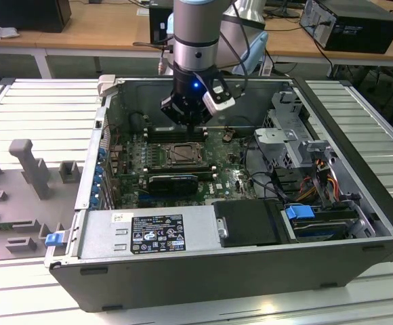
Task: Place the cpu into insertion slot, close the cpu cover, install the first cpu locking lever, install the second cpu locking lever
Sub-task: 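Install the second cpu locking lever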
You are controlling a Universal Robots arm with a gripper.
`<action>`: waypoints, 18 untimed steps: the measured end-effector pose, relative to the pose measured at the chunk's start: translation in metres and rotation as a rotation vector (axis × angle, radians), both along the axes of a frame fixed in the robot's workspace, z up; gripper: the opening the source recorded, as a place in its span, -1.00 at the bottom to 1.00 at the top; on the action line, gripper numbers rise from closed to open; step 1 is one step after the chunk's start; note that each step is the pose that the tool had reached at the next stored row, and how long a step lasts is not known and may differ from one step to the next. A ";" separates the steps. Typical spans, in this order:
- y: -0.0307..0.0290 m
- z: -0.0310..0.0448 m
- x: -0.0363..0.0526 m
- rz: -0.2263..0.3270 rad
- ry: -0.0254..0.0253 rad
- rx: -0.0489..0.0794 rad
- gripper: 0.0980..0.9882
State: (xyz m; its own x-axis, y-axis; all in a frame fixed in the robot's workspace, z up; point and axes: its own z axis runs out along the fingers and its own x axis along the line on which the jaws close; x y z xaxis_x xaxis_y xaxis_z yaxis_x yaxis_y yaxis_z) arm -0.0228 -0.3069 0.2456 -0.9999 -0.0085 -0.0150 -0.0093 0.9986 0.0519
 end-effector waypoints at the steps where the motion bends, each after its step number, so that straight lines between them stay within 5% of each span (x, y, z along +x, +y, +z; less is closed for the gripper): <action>1: 0.0000 0.0030 0.0000 0.000 0.0001 0.000 -0.98; 5: 0.0000 0.0084 0.0000 0.000 0.0001 0.000 -0.98; 18: -0.0071 0.0085 0.0001 0.000 0.0001 -0.002 -0.98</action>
State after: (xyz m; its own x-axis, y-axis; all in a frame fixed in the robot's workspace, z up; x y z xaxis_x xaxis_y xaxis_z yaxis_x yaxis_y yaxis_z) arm -0.0227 -0.3140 0.2541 -0.9999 -0.0085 -0.0149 -0.0093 0.9987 0.0496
